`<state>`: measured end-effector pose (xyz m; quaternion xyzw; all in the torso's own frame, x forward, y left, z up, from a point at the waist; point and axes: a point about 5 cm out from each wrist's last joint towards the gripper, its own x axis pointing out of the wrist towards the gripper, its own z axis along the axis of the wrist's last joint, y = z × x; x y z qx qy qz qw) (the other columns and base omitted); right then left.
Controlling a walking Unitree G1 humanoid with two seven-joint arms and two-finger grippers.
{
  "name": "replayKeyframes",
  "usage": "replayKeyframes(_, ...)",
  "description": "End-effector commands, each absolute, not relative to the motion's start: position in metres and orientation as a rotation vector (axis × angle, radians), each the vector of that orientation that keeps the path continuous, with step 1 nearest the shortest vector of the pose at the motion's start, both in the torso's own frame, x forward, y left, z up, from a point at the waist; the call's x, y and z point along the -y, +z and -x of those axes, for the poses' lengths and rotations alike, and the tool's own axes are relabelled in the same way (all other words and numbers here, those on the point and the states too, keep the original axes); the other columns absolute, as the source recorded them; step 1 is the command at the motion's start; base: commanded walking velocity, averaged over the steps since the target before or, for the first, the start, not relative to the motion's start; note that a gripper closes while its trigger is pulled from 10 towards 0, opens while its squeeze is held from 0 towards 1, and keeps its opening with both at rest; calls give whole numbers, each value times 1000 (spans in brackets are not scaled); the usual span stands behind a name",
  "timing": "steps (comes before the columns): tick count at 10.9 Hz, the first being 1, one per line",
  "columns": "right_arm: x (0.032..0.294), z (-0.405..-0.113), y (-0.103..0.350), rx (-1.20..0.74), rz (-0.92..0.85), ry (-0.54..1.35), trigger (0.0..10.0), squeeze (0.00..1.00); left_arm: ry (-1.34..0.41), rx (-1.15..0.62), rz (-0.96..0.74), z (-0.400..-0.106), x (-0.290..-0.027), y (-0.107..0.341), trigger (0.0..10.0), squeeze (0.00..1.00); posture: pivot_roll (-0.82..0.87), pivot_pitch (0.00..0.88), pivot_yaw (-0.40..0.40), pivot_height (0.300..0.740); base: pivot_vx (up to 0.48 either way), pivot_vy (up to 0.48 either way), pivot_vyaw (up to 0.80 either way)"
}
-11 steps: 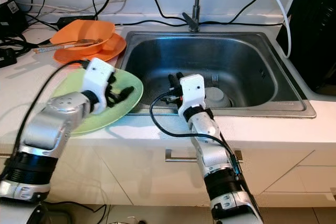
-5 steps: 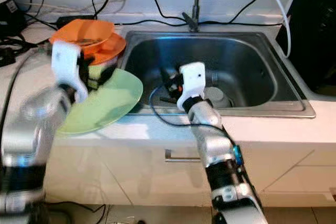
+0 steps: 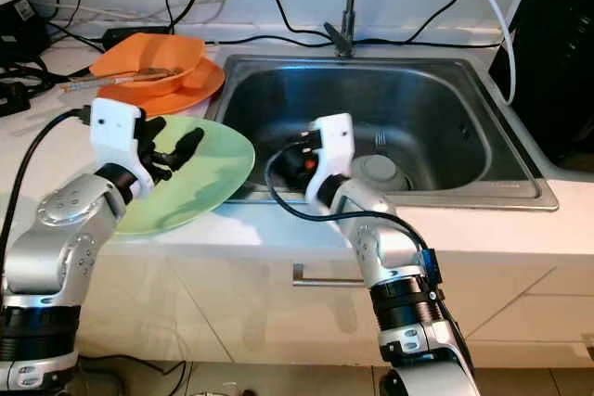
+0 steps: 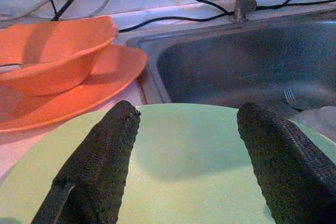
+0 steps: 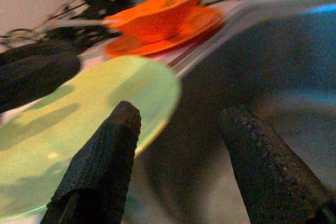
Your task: Kitchen organization
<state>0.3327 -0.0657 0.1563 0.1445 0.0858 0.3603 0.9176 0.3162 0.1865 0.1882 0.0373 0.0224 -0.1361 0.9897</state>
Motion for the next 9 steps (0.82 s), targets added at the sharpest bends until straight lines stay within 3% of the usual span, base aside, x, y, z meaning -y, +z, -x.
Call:
replayKeyframes(1, 61, -332, 167, -185, -335, 795, 10000, 0, -256, -37, -77, -314, -191, 190, 10000, 0, 137, 0, 18, 740, 0, 0, 0)
replayKeyframes(9, 48, -324, 168, -315, -441, 861, 10000, 0, -246, -48, -71, -314, -190, 191, 10000, 0, 151, 0, 8, 740, 0, 0, 0)
